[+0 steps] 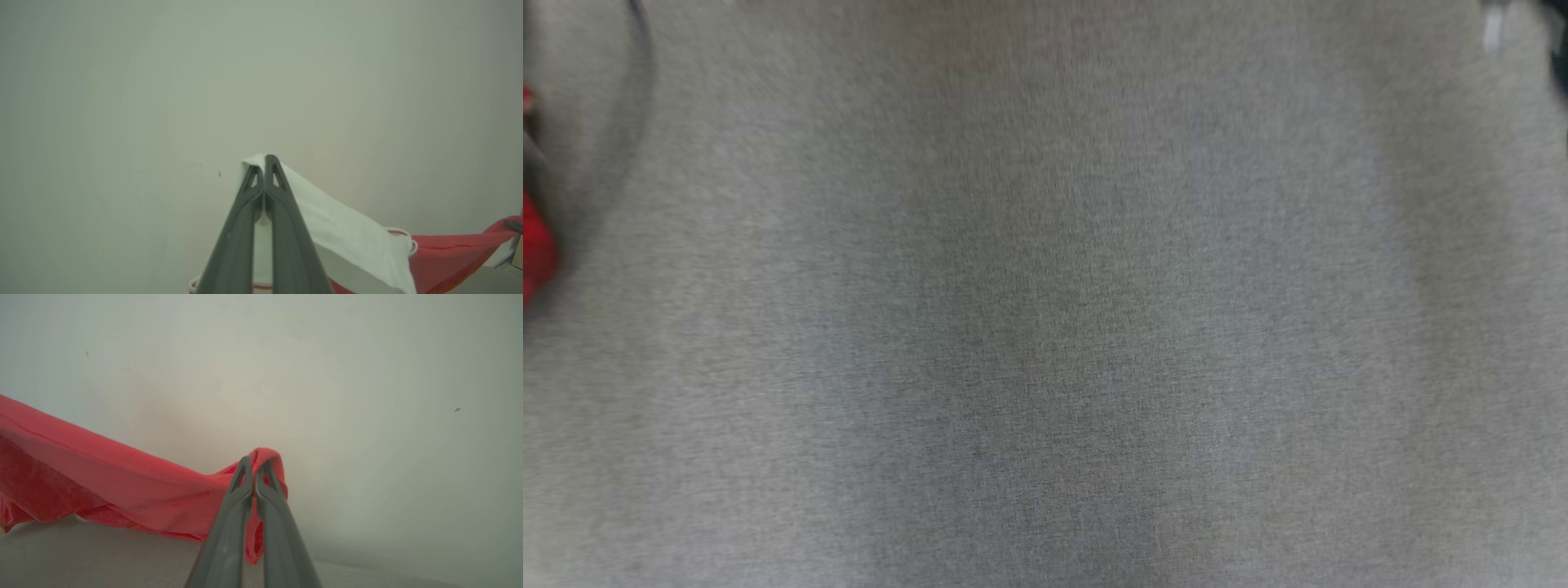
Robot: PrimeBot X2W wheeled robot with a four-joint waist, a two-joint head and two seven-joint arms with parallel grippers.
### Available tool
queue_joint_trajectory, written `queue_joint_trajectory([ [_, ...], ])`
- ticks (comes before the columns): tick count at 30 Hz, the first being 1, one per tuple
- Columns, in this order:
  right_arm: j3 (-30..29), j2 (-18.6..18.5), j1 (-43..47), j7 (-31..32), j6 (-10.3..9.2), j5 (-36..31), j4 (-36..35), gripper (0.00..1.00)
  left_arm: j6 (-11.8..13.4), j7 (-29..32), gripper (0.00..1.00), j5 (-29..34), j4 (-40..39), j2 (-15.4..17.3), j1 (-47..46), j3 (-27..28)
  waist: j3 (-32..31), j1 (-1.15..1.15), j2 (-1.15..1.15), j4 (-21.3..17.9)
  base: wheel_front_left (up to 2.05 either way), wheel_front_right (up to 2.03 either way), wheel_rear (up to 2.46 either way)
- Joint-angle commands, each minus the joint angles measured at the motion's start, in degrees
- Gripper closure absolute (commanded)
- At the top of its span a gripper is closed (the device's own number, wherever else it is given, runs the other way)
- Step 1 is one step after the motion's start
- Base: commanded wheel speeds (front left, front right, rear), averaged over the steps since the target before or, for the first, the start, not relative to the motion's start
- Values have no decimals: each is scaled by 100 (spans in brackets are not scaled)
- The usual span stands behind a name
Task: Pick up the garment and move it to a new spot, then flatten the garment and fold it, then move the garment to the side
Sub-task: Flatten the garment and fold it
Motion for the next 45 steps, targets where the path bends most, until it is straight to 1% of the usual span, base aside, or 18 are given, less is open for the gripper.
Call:
queue_joint_trajectory([
  [1, -53, -164, 493, -41, -16, 87, -254, 100, 205, -58, 100, -68, -380, 28, 522, 81, -430, 1, 0, 139, 0, 0, 0],
  [2, -162, -249, 853, -64, -16, 194, -431, 100, 322, -65, 100, -114, -713, 12, 927, 77, -518, 1, 0, 182, 0, 0, 0],
  [4, -362, -393, 1592, -66, -16, 249, -821, 100, 656, -84, 100, -178, -1371, 40, 1727, 158, -657, 1, 0, 232, 0, 0, 0],
  [7, -815, -424, 2728, -38, -15, 283, -1321, 100, 1090, -90, 100, -169, -2277, 81, 2833, 155, -856, 1, 0, 276, 0, 0, 0],
  [9, -1148, -332, 3416, 12, -15, 168, -1640, 100, 1383, -93, 100, -215, -2771, 91, 3530, 202, -989, 1, 0, 266, 0, 0, 0],
  [10, -1481, -154, 4075, 98, -16, 44, -1947, 100, 1582, -100, 100, -250, -3187, 131, 4174, 274, -1119, 1, 0, 254, 0, 0, 0],
  [11, -1573, -76, 4390, 186, -15, -46, -2099, 100, 1686, -102, 100, -309, -3326, 108, 4485, 346, -1180, 1, 0, 245, 0, 0, 0],
  [14, -1955, 181, 5266, 417, -16, -317, -2536, 100, 1843, -95, 100, -372, -3665, 59, 5388, 478, -1353, 1, 0, 225, 0, 0, 0],
  [15, -2069, 287, 5526, 486, -16, -398, -2662, 100, 1862, -97, 100, -357, -3707, 56, 5666, 518, -1416, 1, 0, 218, 0, 0, 0],
  [16, -2069, 287, 5526, 486, -16, -398, -2662, 100, 1862, -97, 100, -357, -3707, 56, 5666, 518, -1416, 1, 0, 218, 0, 0, 0],
  [17, -2166, 360, 5780, 572, -16, -464, -2771, 100, 1899, -97, 100, -294, -3737, 51, 5940, 545, -1472, 1, 0, 217, 0, 0, 0],
  [21, -2612, 703, 6643, 777, -16, -654, -3092, 100, 1909, -99, 100, -300, -3856, -171, 6994, 735, -1701, 1, 0, 199, 0, 0, 0],
  [26, -3030, 980, 7433, 1005, -16, -852, -3340, 100, 1789, -99, 100, -351, -3875, -439, 8004, 720, -1910, 1, 0, 202, 0, 0, 0],
  [30, -3413, 1103, 7936, 1120, -16, -998, -3384, 100, 1663, -100, 100, -425, -3780, -721, 8546, 689, -2062, 1, 0, 260, 0, 0, 0],
  [36, -3835, 1266, 8543, 1304, -16, -1065, -3422, 100, 1559, -100, 100, -452, -3601, -1035, 9134, 524, -2179, 1, 0, 374, 0, 0, 0],
  [38, -3952, 1311, 8684, 1328, -16, -1059, -3464, 100, 1503, -99, 100, -446, -3520, -1075, 9275, 457, -2172, 1, 0, 393, 0, 0, 0],
  [41, -3993, 1411, 8735, 1377, -16, -1060, -3466, 100, 1395, -100, 100, -360, -3428, -1135, 9207, 345, -2165, 1, 0, 400, 0, 0, 0],
  [45, -3892, 1475, 8563, 1446, -16, -1091, -3484, 100, 1251, -69, 100, -181, -3366, -1155, 8843, 234, -2167, 1, 0, 362, 0, 0, 0],
])
